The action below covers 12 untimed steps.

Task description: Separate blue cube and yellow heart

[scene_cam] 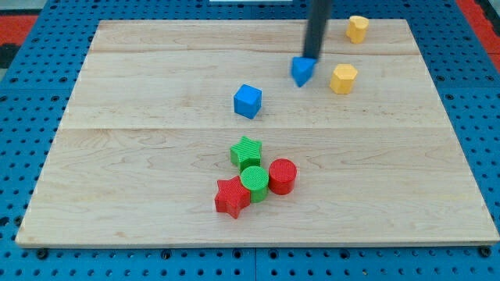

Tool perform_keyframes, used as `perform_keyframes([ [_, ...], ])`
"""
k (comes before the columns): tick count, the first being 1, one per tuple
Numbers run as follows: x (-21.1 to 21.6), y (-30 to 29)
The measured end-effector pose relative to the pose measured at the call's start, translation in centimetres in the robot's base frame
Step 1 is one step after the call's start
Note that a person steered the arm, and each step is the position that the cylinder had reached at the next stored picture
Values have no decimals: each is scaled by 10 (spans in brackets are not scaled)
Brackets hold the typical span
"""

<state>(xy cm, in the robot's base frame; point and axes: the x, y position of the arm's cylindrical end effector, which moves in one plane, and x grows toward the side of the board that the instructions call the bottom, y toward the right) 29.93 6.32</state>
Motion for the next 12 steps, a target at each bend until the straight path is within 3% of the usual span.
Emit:
perform_keyframes([
  [2, 3, -95],
  [4, 3, -94],
  [5, -13, -43],
  [6, -1, 24],
  [8, 13, -50],
  [9, -4, -60],
  [10, -5, -128],
  [11, 19, -199],
  [12, 75, -206],
])
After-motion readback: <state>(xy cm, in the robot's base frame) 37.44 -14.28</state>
